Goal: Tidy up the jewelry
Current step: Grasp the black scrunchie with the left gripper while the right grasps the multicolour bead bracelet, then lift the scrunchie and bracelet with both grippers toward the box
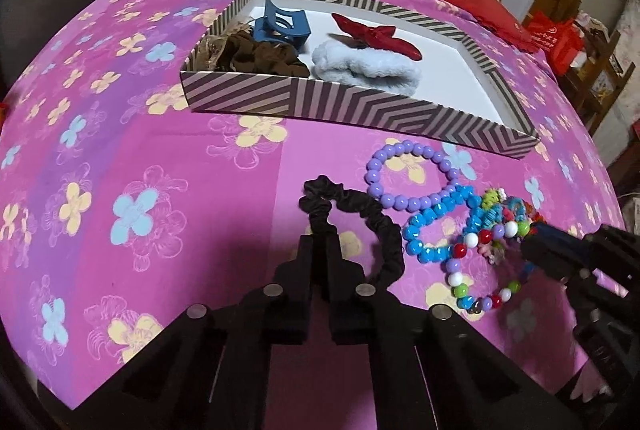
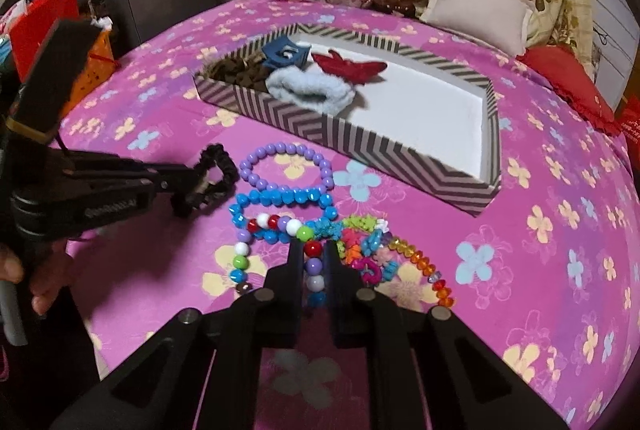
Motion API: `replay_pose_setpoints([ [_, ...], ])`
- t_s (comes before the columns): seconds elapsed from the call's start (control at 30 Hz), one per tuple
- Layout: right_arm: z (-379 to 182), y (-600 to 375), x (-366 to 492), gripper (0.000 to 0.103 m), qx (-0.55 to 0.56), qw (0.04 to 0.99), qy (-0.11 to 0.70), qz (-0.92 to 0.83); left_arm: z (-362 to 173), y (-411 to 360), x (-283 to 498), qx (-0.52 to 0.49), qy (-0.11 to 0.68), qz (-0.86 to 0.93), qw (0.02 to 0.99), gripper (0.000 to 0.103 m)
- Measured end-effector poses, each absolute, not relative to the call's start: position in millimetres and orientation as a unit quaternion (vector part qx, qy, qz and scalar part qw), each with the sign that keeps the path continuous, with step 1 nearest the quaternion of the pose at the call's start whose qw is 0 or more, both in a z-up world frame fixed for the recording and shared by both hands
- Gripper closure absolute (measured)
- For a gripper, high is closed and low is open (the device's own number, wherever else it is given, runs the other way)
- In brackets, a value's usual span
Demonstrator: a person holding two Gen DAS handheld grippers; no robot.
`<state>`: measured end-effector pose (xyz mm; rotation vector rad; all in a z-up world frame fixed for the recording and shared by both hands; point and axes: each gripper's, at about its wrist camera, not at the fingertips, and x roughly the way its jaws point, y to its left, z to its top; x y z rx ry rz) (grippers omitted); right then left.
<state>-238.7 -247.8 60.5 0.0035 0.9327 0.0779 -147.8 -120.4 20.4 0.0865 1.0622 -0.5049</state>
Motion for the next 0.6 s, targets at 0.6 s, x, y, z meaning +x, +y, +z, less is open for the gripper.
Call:
replay_pose_setpoints([
  [0.6, 105.0, -245.4, -249.4, 0.093, 0.005, 0.913, 0.406, 0.042, 63.9, -105.7, -159.9, 0.04, 0.471, -0.265, 0.841, 0.099],
])
